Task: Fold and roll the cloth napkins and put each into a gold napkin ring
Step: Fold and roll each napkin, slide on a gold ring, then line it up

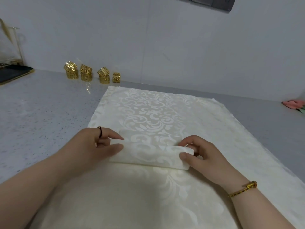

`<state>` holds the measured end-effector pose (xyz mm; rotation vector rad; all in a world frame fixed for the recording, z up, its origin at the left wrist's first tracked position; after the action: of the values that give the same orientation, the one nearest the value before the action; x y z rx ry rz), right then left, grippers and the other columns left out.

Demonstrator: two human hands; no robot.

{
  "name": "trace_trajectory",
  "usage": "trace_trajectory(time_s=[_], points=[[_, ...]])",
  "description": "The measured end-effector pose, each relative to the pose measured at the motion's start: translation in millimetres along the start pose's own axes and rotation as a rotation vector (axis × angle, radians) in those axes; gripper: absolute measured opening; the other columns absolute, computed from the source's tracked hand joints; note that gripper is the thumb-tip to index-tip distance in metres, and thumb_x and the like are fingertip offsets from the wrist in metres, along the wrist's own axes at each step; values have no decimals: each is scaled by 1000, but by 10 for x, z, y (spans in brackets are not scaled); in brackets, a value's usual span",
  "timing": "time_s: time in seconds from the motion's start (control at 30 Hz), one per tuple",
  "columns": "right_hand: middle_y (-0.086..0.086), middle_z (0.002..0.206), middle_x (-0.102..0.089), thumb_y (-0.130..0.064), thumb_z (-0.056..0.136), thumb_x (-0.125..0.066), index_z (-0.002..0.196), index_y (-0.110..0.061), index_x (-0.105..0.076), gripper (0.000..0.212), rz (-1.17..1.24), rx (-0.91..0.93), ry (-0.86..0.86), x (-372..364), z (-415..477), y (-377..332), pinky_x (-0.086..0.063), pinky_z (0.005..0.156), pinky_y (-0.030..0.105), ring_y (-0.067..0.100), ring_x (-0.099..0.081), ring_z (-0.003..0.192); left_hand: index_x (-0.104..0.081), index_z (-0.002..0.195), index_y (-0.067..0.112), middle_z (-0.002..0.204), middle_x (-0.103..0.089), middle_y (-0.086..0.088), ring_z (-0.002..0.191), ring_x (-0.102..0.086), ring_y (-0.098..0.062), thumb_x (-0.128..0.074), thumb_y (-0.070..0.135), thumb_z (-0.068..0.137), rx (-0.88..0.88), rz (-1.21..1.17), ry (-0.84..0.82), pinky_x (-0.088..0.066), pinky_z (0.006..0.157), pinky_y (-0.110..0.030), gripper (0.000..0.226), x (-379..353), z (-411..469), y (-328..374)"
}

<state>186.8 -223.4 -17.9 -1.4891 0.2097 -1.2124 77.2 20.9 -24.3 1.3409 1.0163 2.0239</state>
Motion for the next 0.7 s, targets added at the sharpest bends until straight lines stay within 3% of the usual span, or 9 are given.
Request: trace_trajectory(time_s=[0.07, 0.17, 0.27, 0.33, 0.4, 0.47, 0.57, 0.63, 0.7], points=[[7, 63, -41, -28, 79, -67, 77, -31, -58, 11, 20, -14, 37, -26, -1, -2, -34, 53, 8, 7, -38, 53, -64, 77, 36, 57, -47, 3, 47, -41, -5, -64, 21, 83, 45, -17, 16, -33, 43, -10, 16, -38, 3, -30], [-9, 58, -42, -17, 83, -64, 84, -34, -51, 21, -47, 7, 111, -65, 15, 12, -34, 50, 10, 5, -40, 49, -56, 78, 41, 49, -47, 13, 52, -46, -3, -60, 25, 84, 33, 61, 50, -34, 49, -6, 18, -73, -10, 13], [-14, 82, -50, -15, 81, -66, 86, -40, -44, 33, -138, 59, 160, -99, 44, 7, -38, 56, 8, 1, -48, 57, -41, 78, 51, 66, -50, 19, 68, -50, -4, -61, 32, 83, -19, 228, 107, -32, 55, -8, 28, -72, -17, 101], [-17, 89, -48, -15, 80, -68, 83, -41, -43, 37, -226, 131, 188, -107, 59, 20, -39, 63, 7, 0, -49, 70, -35, 78, 50, 74, -44, 25, 69, -48, 0, -61, 32, 83, -83, 310, 143, -32, 57, -6, 32, -66, -24, 145], [-19, 88, -48, -26, 76, -63, 78, -42, -45, 24, -286, 239, 196, -104, 58, 30, -37, 69, 4, -4, -49, 77, -37, 79, 48, 76, -44, 29, 76, -47, 11, -59, 32, 86, -167, 336, 133, -31, 60, -5, 27, -76, -51, 161], [-21, 84, -52, -39, 72, -49, 75, -38, -50, 3, -293, 273, 164, -83, 55, 52, -35, 73, 2, -8, -49, 82, -52, 82, 43, 84, -49, 41, 85, -45, 14, -49, 43, 84, -248, 418, 83, -29, 61, -4, 4, -60, -37, 112], [-25, 95, -52, -54, 67, -50, 87, -39, -52, 24, -333, 260, 57, -36, 22, 61, -31, 81, 0, -10, -45, 95, -66, 91, 35, 87, -39, 48, 87, -45, 8, -28, 62, 68, -335, 481, 30, -29, 70, -5, 52, -19, -13, 62], [-29, 103, -44, -62, 60, -51, 98, -43, -45, 42, -395, 227, -68, -30, 5, 56, -28, 85, -1, -11, -41, 102, -46, 110, 52, 104, -25, 42, 100, -36, 10, -18, 76, 50, -287, 557, -91, -28, 78, -7, 70, -12, -37, 52], [-31, 104, -39, -63, 57, -51, 104, -42, -43, 52, -425, 200, -118, -44, 12, 62, -27, 85, 0, -12, -39, 101, -25, 121, 57, 110, -15, 40, 107, -26, 11, -15, 80, 39, -283, 612, -166, -21, 87, -8, 85, -19, -23, -5]])
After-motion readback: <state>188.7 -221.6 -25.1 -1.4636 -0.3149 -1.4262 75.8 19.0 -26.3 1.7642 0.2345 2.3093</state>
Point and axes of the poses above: each hand's wrist, its own z-axis towards the middle knuckle, its own x-axis out of the back of the hand, y = z × x, the point moved 1 cm from there along z, towards the middle knuckle
